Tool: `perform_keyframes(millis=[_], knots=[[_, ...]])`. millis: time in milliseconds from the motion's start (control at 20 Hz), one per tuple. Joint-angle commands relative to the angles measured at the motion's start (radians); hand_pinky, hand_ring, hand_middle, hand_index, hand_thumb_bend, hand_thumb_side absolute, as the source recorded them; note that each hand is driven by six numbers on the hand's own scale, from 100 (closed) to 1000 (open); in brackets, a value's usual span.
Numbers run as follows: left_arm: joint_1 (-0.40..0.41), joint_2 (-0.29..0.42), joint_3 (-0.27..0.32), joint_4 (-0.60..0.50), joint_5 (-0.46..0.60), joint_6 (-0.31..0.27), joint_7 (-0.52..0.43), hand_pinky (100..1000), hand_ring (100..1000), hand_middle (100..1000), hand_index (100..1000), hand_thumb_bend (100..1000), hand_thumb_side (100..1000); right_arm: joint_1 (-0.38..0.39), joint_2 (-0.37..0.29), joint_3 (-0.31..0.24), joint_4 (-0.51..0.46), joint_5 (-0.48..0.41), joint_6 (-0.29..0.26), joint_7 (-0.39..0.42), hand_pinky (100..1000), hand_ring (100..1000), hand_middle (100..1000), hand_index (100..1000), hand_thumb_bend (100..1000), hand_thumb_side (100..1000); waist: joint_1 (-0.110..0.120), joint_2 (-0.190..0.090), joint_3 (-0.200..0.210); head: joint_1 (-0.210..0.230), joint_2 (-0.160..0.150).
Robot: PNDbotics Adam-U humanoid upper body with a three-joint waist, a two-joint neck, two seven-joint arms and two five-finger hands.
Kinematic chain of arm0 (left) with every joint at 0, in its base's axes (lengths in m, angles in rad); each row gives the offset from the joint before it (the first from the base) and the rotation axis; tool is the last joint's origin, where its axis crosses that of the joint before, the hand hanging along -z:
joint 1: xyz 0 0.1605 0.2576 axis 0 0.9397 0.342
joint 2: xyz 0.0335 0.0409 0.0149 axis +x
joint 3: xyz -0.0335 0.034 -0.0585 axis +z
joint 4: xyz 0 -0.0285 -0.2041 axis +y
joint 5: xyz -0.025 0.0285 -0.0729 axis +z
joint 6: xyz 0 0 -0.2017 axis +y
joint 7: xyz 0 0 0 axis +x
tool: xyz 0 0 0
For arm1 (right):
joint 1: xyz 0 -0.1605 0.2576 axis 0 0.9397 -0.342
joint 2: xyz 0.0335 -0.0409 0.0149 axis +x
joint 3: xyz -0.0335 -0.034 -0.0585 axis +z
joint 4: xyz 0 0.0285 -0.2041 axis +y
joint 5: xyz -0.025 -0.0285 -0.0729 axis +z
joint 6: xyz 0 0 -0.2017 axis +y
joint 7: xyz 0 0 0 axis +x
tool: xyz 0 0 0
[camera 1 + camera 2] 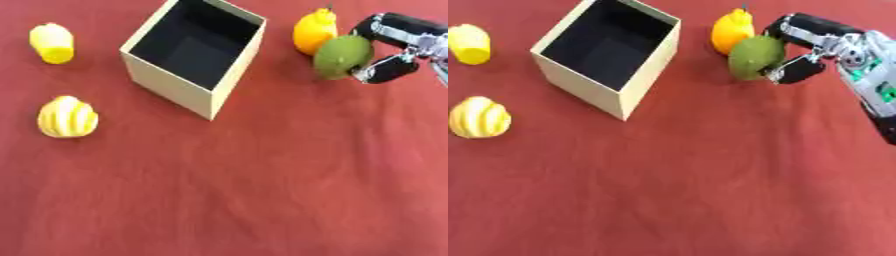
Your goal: Pick up objects on the table and place them in the box.
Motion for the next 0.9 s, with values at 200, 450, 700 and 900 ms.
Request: perform_keyframes(millis=[200, 450, 700, 900], knots=[[-0.008, 0.015, 0.005, -0.016, 0.004, 0.004, 0.0, 754, 752, 720, 874, 292, 764, -0.024, -0.085, -0.052, -0.207, -0.017, -0.008, 0.002, 742, 709, 554, 633, 100, 100, 0.002, -0.023, -0.005, 0.002, 0.001], [-0.008, 0.021, 0.003, -0.016, 0.004, 0.004, -0.002, 755, 752, 720, 874, 293, 762, -0.094, -0.085, -0.071, -0.333, -0.082, 0.012, 0.089, 761, 710, 556, 633, 100, 100, -0.002, -0.029, -0.011, -0.001, 0.004], [-0.015, 0.021, -0.004, -0.016, 0.007, 0.001, -0.009, 756, 753, 721, 874, 295, 758, -0.222, 0.01, -0.03, -0.288, -0.08, 0.025, 0.156, 760, 709, 558, 633, 100, 100, -0.003, -0.036, -0.009, -0.016, 0.003], [-0.024, 0.02, -0.008, -0.016, 0.011, -0.004, -0.014, 757, 754, 723, 874, 297, 755, -0.312, 0.122, -0.006, -0.188, -0.047, 0.014, 0.178, 762, 710, 557, 632, 100, 100, -0.003, -0.036, 0.003, -0.029, -0.002]])
